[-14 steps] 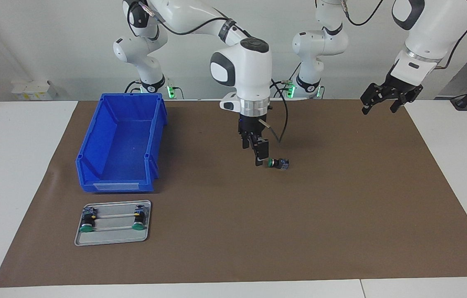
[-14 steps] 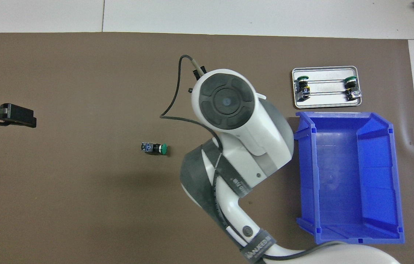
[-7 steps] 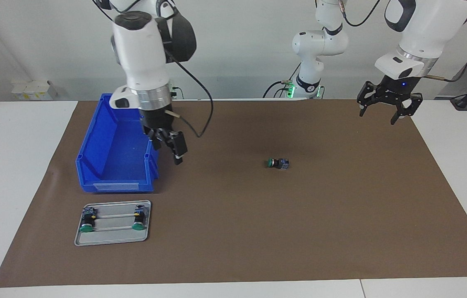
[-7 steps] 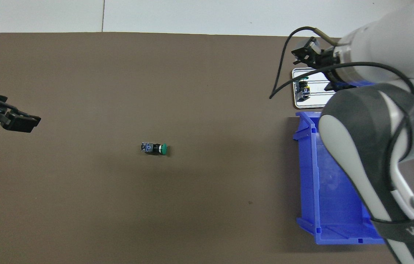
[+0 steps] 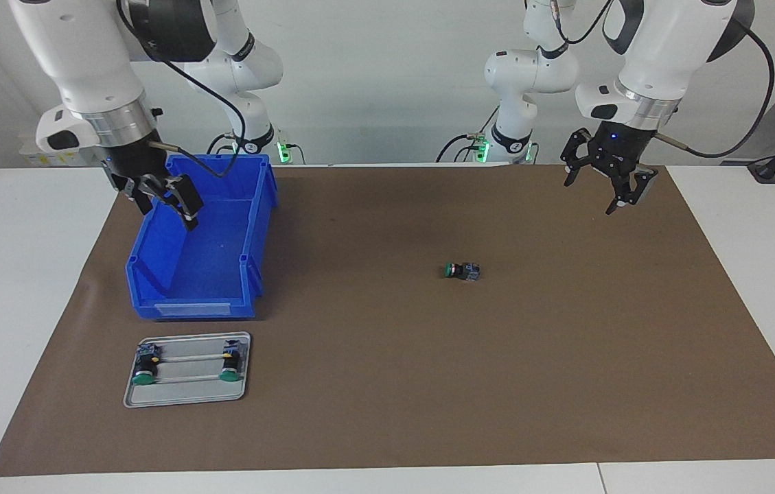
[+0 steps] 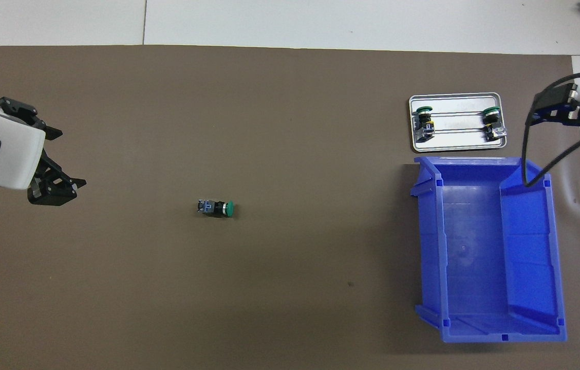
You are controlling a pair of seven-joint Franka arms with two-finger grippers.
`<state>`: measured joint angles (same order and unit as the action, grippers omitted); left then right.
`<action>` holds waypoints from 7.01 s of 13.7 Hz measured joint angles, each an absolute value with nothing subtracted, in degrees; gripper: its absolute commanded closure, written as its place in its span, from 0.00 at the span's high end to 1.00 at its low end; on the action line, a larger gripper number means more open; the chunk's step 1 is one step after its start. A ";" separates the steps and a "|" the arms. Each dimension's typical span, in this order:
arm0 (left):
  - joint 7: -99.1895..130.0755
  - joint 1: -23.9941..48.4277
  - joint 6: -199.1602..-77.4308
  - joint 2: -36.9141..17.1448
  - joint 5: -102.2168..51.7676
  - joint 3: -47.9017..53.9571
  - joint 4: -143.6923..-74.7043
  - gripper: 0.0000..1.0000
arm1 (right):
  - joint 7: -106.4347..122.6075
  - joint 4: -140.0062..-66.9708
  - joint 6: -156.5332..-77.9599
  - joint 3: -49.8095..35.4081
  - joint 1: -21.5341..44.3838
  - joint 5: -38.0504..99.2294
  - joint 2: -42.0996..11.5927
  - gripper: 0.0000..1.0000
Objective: Place and press button with both arms
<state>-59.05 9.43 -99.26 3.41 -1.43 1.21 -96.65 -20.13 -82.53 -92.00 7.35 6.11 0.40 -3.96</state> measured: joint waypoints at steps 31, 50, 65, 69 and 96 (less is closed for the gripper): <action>-64.64 24.63 -135.97 -6.05 -8.70 1.51 -123.98 0.98 | -3.20 -88.55 -85.33 6.59 6.82 -1.55 2.25 1.00; -62.43 28.91 -147.60 -13.07 -8.70 1.48 -127.49 0.71 | -3.20 -90.66 -85.73 6.60 6.39 -1.55 3.19 1.00; -66.28 29.03 -148.55 -12.94 -8.69 1.45 -128.59 0.02 | -3.20 -91.32 -85.84 6.69 6.18 -1.55 3.54 1.00; -66.29 29.01 -148.69 -12.94 -8.69 1.19 -128.58 0.00 | -3.20 -91.42 -85.85 6.69 6.17 -1.55 3.68 1.00; -104.26 11.25 -129.11 -10.07 -65.97 0.39 -124.50 0.00 | -6.14 -91.77 -87.77 6.90 4.72 -1.20 3.78 1.00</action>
